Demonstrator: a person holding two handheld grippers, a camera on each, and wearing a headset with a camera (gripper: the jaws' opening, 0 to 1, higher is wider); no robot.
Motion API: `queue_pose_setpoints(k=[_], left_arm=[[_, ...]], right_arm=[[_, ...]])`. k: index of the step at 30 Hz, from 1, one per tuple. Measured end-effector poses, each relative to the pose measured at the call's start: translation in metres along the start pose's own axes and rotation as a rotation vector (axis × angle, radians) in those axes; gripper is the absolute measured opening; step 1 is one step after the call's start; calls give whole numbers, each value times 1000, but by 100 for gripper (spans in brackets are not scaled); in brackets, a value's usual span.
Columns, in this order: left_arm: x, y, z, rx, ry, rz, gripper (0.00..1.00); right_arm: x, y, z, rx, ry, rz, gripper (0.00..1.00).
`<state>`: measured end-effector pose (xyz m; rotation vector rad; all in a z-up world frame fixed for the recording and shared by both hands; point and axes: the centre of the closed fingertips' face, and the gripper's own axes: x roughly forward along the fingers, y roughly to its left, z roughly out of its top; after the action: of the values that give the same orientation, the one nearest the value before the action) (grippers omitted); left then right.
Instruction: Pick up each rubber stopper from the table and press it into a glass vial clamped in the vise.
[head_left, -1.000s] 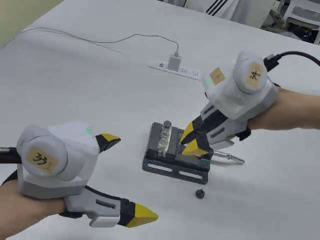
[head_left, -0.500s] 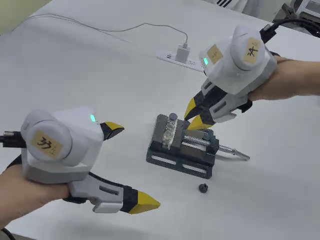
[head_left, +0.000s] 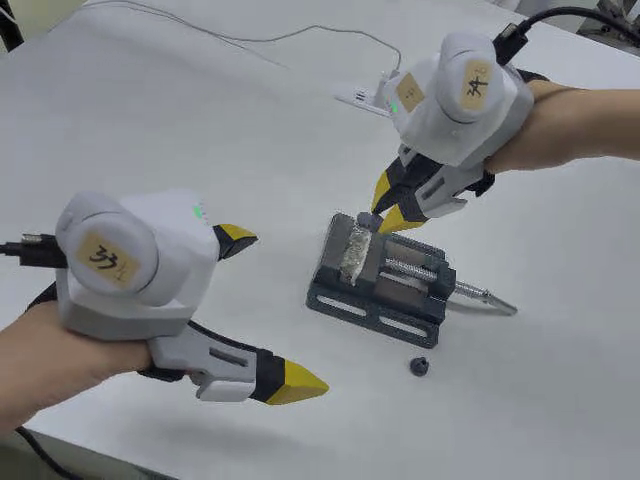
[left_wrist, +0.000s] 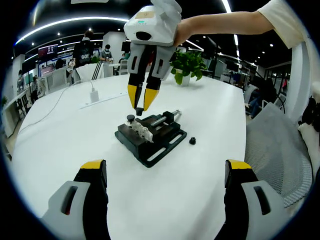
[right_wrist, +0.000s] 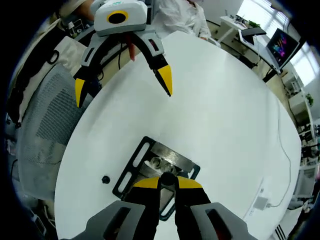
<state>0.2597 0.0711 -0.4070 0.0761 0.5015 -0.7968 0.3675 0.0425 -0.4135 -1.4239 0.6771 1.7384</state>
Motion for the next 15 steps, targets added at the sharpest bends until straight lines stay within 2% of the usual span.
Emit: queue_pose_setpoints(k=[15], left_arm=[[-3, 0, -5, -17, -2, 15, 97]], right_arm=[[11, 3, 0, 23, 44, 37, 6]])
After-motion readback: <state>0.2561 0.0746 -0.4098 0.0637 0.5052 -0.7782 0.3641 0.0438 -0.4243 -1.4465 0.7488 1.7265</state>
